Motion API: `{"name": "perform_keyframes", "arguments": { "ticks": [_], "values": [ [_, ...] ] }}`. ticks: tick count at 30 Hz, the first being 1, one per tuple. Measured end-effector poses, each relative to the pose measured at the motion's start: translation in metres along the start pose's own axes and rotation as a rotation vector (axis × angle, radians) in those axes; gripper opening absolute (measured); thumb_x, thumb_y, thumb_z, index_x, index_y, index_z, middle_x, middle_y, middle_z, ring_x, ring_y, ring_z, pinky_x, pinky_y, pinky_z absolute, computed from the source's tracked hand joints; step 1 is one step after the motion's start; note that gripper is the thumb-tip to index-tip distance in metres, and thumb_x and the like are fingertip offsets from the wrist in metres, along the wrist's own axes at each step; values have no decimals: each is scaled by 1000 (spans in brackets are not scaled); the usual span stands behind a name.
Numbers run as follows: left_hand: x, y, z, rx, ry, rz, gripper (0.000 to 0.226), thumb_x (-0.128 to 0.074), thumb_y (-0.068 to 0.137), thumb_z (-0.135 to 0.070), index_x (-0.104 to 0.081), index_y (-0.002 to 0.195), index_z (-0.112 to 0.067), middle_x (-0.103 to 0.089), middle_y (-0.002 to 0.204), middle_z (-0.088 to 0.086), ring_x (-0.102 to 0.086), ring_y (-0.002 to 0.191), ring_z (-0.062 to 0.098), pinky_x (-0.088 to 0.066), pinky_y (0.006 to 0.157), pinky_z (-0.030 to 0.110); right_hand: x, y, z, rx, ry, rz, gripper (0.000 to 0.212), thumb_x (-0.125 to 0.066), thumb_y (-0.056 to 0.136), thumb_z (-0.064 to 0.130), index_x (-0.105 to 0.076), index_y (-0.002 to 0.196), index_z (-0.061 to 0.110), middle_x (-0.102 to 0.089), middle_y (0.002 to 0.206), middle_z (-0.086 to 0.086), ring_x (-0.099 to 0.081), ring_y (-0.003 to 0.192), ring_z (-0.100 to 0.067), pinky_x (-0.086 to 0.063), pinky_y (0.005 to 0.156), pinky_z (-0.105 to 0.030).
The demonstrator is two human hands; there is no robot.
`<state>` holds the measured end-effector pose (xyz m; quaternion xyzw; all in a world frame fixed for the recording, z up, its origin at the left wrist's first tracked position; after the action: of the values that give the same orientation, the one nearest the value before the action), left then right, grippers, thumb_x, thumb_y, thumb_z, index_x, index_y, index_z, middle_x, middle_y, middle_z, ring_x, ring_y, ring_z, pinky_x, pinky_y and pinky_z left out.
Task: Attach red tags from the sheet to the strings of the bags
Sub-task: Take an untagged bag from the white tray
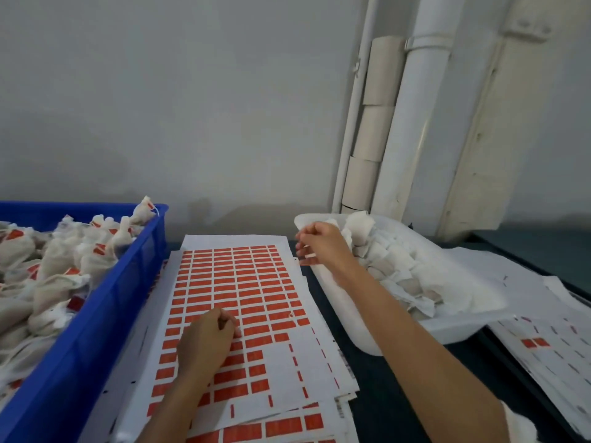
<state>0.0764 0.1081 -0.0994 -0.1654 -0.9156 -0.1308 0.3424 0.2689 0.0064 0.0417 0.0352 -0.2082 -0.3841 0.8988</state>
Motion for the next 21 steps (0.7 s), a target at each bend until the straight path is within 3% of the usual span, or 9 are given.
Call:
{"name": "perform_keyframes", "arguments": {
  "ticks": [4, 8, 12, 16, 21],
  "values": [
    [-1, 4, -1, 10, 2, 5, 10, -55, 91, -32, -59, 82, -29, -63, 73, -14, -60, 62, 6, -40, 51, 14, 36, 51, -30, -155, 84, -93, 11, -45, 92, 2, -54, 87, 5, -56, 73, -10, -55, 62, -19, -50, 54, -27],
    [0, 9, 2, 15, 32, -16, 10, -54, 91, -36, -59, 85, -31, -61, 72, -17, -59, 60, 5, -39, 51, 12, 51, 89, -79, -255, -11, -186, 15, -42, 93, 2, -57, 92, 2, -57, 85, -15, -53, 67, -20, -48, 55, -30],
    [1, 10, 2, -7, 56, -58, 14, -50, 91, -41, -59, 89, -31, -60, 75, -17, -59, 63, 4, -39, 55, 9, 51, 118, -116, -251, -158, -138, 22, -41, 89, -3, -60, 95, 7, -56, 101, -16, -54, 88, -27, -51, 69, -37],
    [1, 11, 3, -14, 80, -102, 16, -48, 91, -44, -57, 91, -32, -58, 78, -18, -56, 62, 3, -33, 52, 6, 44, 141, -124, -233, -361, -42, 37, -42, 83, -5, -59, 113, 9, -56, 105, -16, -55, 93, -33, -51, 75, -40],
    [-2, 15, 6, -25, 93, -124, 16, -47, 91, -45, -58, 92, -32, -58, 79, -19, -55, 62, 3, -31, 53, 4, 48, 159, -128, -161, -567, -65, 35, -42, 86, -3, -59, 115, 6, -55, 122, -15, -52, 109, -33, -44, 95, -42]
  ]
}}
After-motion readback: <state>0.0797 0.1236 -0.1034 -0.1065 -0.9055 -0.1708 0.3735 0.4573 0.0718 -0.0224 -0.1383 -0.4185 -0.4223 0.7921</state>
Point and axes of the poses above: each hand's wrist, its own y-axis towards the middle knuckle, its own x-axis out of the back of the hand, z = x × y, the point moved 8 cm from there along y, towards the middle knuckle
